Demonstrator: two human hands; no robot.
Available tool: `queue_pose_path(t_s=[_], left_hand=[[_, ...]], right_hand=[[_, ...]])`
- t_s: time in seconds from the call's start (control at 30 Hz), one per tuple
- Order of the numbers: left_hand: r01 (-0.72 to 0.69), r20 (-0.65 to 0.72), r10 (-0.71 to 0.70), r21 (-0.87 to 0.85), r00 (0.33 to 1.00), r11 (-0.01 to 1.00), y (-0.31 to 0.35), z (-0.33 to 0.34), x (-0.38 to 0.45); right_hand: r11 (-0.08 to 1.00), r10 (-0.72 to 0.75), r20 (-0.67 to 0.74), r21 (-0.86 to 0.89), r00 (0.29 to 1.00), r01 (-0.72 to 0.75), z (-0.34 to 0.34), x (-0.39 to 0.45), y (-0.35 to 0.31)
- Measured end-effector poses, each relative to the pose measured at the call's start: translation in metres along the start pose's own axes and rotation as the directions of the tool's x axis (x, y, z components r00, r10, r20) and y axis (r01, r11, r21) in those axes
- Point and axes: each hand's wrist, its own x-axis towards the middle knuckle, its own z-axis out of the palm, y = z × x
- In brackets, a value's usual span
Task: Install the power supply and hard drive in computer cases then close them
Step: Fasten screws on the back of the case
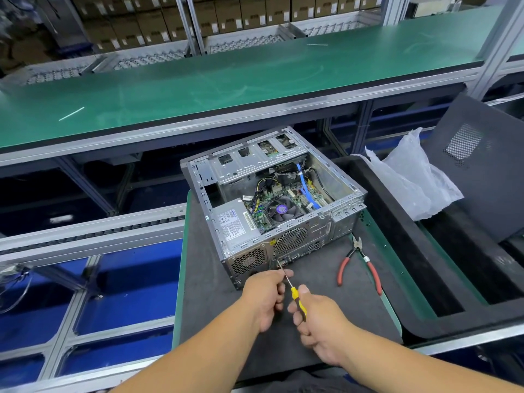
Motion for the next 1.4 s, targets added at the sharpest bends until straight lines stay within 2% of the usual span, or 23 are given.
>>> queue_pose_path(t_s=[0.03,0.1,0.2,0.3,0.33,0.4,0.43,0.5,0.57,0.63,0.67,0.7,0.73,0.8,0.83,0.87,0.97,1.03,1.1,1.17,1.3,1.33,1.4], left_hand=[[-0.007,0.020,0.008,-0.002,1.000,1.000,0.000,0.001,-0.002],[-0.021,0.039,0.021,0.002,0.999,1.000,0.000,0.002,-0.003],[-0.036,0.024,0.035,0.043,0.999,0.998,0.003,0.004,-0.005],[-0.046,0.004,0.046,0.059,0.999,0.997,0.005,0.008,-0.009],[-0.054,-0.015,0.056,0.106,0.998,0.993,0.007,0.009,-0.011],[-0.109,-0.083,0.148,0.356,0.986,0.928,0.014,0.006,-0.018],[-0.152,-0.106,0.248,0.545,0.963,0.825,0.020,0.003,-0.022],[-0.246,-0.026,0.490,0.841,0.871,0.482,0.033,-0.003,-0.035],[-0.359,0.132,0.670,0.909,0.731,0.213,0.058,-0.005,-0.053],[-0.472,0.278,0.806,0.881,0.523,0.003,0.095,-0.001,-0.062],[-0.473,0.343,0.830,0.874,0.440,-0.110,0.115,0.000,-0.060],[-0.422,0.401,0.803,0.882,0.440,-0.210,0.135,0.003,-0.056],[-0.327,0.435,0.726,0.897,0.532,-0.297,0.151,0.005,-0.049],[-0.141,0.417,0.475,0.847,0.775,-0.513,0.170,0.008,-0.033],[-0.122,0.405,0.346,0.779,0.846,-0.615,0.171,0.009,-0.025],[-0.151,0.408,0.245,0.727,0.879,-0.670,0.169,0.009,-0.016],[-0.256,0.463,0.180,0.728,0.868,-0.636,0.164,0.008,0.004],[-0.290,0.487,0.180,0.735,0.854,-0.613,0.165,0.005,0.011],[-0.315,0.507,0.170,0.729,0.845,-0.607,0.166,0.004,0.014],[-0.323,0.515,0.164,0.722,0.841,-0.612,0.167,0.003,0.015],[-0.347,0.528,0.150,0.720,0.836,-0.600,0.167,0.004,0.017],[-0.350,0.530,0.149,0.720,0.835,-0.599,0.168,0.004,0.017],[-0.353,0.535,0.147,0.715,0.832,-0.603,0.168,0.003,0.018]], right_hand=[[0.992,0.058,0.060,0.111,0.996,-0.065,0.001,-0.002,-0.001],[0.990,0.061,0.078,0.126,0.995,-0.070,0.002,-0.003,-0.002],[0.998,-0.054,0.021,-0.018,0.998,0.054,0.002,-0.003,-0.003],[0.912,-0.262,-0.094,-0.351,0.961,0.214,0.002,-0.001,0.001],[0.871,-0.317,-0.125,-0.430,0.940,0.237,0.002,0.001,0.003],[0.885,-0.316,-0.136,-0.400,0.939,0.239,0.002,0.003,0.006],[0.925,-0.262,-0.113,-0.312,0.958,0.216,0.003,0.004,0.007],[0.981,-0.152,-0.033,-0.125,0.988,0.147,0.004,0.004,0.008],[0.986,-0.136,0.002,-0.093,0.991,0.135,0.002,0.003,0.009],[0.961,-0.197,-0.048,-0.208,0.979,0.183,0.001,0.001,0.008],[0.934,-0.242,-0.087,-0.290,0.966,0.208,0.000,0.001,0.007],[0.906,-0.288,-0.118,-0.354,0.950,0.230,0.001,0.001,0.007],[0.887,-0.324,-0.139,-0.389,0.936,0.249,0.002,0.001,0.008],[0.883,-0.349,-0.158,-0.387,0.924,0.268,0.004,0.001,0.009],[0.886,-0.350,-0.162,-0.378,0.922,0.270,0.005,0.002,0.009],[0.890,-0.347,-0.169,-0.371,0.923,0.266,0.006,0.002,0.010],[0.926,-0.262,-0.163,-0.320,0.951,0.200,0.006,0.003,0.008],[0.990,-0.090,-0.071,-0.111,0.993,0.082,0.008,0.003,0.007],[0.996,0.019,0.034,0.084,0.999,-0.022,0.010,0.001,0.007],[0.999,-0.010,0.000,0.051,1.000,0.010,0.010,0.000,0.006],[0.933,-0.290,-0.249,-0.291,0.924,0.214,0.004,0.006,0.004],[0.926,-0.303,-0.246,-0.304,0.921,0.223,0.003,0.007,0.003],[0.991,-0.122,-0.137,-0.062,0.983,0.114,0.002,0.008,-0.001]])
